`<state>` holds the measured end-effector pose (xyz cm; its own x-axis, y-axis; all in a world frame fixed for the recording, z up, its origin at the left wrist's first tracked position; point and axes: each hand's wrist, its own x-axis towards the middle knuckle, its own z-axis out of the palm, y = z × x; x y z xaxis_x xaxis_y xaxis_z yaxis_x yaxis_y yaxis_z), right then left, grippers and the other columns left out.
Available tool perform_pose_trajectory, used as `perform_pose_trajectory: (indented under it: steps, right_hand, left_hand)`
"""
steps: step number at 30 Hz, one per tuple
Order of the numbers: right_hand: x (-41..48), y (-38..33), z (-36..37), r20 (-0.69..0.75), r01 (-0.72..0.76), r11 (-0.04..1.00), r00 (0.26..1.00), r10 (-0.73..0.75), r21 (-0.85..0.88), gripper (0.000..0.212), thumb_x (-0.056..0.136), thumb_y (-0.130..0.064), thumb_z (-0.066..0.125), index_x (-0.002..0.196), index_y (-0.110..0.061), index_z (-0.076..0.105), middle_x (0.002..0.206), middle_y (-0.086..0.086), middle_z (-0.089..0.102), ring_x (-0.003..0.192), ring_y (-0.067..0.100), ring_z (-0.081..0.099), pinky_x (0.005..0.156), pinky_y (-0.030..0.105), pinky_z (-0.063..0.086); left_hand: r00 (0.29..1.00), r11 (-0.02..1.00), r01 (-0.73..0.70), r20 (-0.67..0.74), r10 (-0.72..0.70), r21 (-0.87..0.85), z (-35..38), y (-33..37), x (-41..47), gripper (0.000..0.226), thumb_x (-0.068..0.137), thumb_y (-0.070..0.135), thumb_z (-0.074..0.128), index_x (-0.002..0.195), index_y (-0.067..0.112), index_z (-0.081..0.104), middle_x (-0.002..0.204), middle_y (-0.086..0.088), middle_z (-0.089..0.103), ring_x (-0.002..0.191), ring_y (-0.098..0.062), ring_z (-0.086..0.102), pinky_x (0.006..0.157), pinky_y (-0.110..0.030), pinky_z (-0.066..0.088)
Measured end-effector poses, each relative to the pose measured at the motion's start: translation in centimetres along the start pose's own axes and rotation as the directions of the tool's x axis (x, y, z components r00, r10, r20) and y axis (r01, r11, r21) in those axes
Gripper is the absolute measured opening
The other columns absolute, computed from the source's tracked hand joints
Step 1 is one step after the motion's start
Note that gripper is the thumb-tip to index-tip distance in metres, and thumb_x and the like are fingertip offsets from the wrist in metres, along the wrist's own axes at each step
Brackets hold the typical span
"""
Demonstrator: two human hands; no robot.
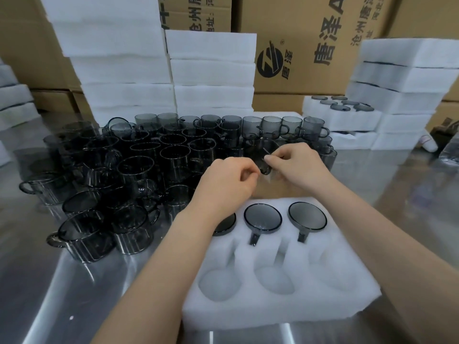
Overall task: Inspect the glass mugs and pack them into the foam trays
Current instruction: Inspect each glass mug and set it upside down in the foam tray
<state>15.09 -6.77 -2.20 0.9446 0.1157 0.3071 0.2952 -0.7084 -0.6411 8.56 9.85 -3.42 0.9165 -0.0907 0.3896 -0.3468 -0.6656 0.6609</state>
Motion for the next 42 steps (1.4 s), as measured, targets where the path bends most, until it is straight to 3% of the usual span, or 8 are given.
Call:
perform_pose_trajectory:
  steps: [16,21,25,28,31,35,38,42]
  right_hand:
    - [-0.8,-0.5,0.8,0.021,-0.09,0.924,0.996,0.088,0.371,0.021,0.091,-0.028,0.064,0.071,-0.022,0.069,0.072,0.004,0.071,0.067,0.022,0.073,0.063,0.039,0.061]
    - [-0.2,-1.1,0.8,-0.025,0.005,0.931,1.0,0.004,0.366,0.017,0.09,-0.025,0.065,0.073,-0.022,0.069,0.066,-0.002,0.069,0.068,0.024,0.072,0.053,0.028,0.053]
    - [-0.3,-1.2,0.7,0.005,0.009,0.91,1.0,-0.012,0.415,0.016,0.092,-0.023,0.064,0.079,-0.016,0.069,0.076,0.007,0.07,0.073,0.029,0.071,0.068,0.04,0.058]
    - [-0.9,-1.5,-0.3,0.019,-0.009,0.858,1.0,-0.001,0.513,0.014,0.094,-0.022,0.064,0.082,-0.017,0.07,0.091,0.015,0.072,0.078,0.028,0.07,0.074,0.041,0.058]
    - [-1.7,-2.2,-1.3,0.048,-0.027,0.795,0.999,-0.003,0.606,0.013,0.094,-0.021,0.064,0.086,-0.017,0.073,0.096,0.015,0.074,0.087,0.031,0.072,0.076,0.039,0.061]
    - [-3.1,-2.9,-1.9,0.098,-0.036,0.757,0.994,-0.037,0.652,0.013,0.095,-0.019,0.063,0.093,-0.015,0.075,0.096,0.012,0.075,0.087,0.025,0.073,0.075,0.031,0.061]
    - [-4.0,-3.1,-2.2,0.121,-0.008,0.772,0.989,-0.089,0.635,0.015,0.095,-0.016,0.062,0.095,-0.014,0.076,0.096,0.008,0.075,0.086,0.015,0.07,0.079,0.033,0.061]
    - [-4.8,-3.1,-1.4,0.149,0.07,0.788,0.968,-0.202,0.611,0.013,0.095,-0.008,0.06,0.096,-0.007,0.073,0.101,0.017,0.072,0.085,0.024,0.071,0.081,0.039,0.06]
  left_hand:
    - [0.997,0.996,-0.077,0.021,0.077,0.043,0.3,0.4,2.0,0.015,0.087,0.014,0.058,0.084,0.02,0.072,0.063,0.008,0.065,0.07,-0.018,0.063,0.072,-0.04,0.053]
    - [0.994,0.993,-0.109,-0.005,0.109,0.033,0.4,0.1,2.5,0.015,0.084,0.012,0.058,0.08,0.019,0.071,0.061,0.005,0.065,0.066,-0.018,0.062,0.07,-0.041,0.053]
    - [0.988,0.993,-0.12,-0.101,0.118,-0.013,0.4,0.1,2.3,0.013,0.083,0.018,0.057,0.08,0.021,0.069,0.062,0.004,0.064,0.065,-0.019,0.06,0.069,-0.042,0.053]
    - [0.957,0.991,-0.134,-0.265,0.121,-0.03,0.0,0.0,2.0,0.015,0.077,0.026,0.054,0.091,0.025,0.062,0.077,0.01,0.059,0.067,-0.011,0.055,0.071,-0.041,0.052]
    - [0.971,0.991,-0.122,-0.211,0.109,-0.048,-0.5,0.0,1.5,0.048,0.071,0.036,0.06,0.117,0.028,0.049,0.112,0.009,0.048,0.087,-0.007,0.056,0.083,-0.039,0.052]
    - [0.982,0.976,-0.166,-0.11,0.151,-0.14,-0.3,0.4,0.4,0.08,0.065,0.043,0.072,0.135,0.037,0.033,0.132,0.008,0.043,0.119,-0.001,0.046,0.1,-0.027,0.045]
    - [0.976,0.984,-0.165,-0.152,0.154,-0.061,0.3,0.1,-0.1,0.091,0.068,0.034,0.081,0.144,0.027,0.03,0.136,0.003,0.038,0.109,0.008,0.039,0.096,-0.014,0.039]
    - [0.965,0.984,-0.161,-0.22,0.141,-0.077,0.3,-0.3,-0.5,0.067,0.068,0.014,0.086,0.127,0.012,0.054,0.126,-0.004,0.047,0.103,0.018,0.042,0.089,0.001,0.03]
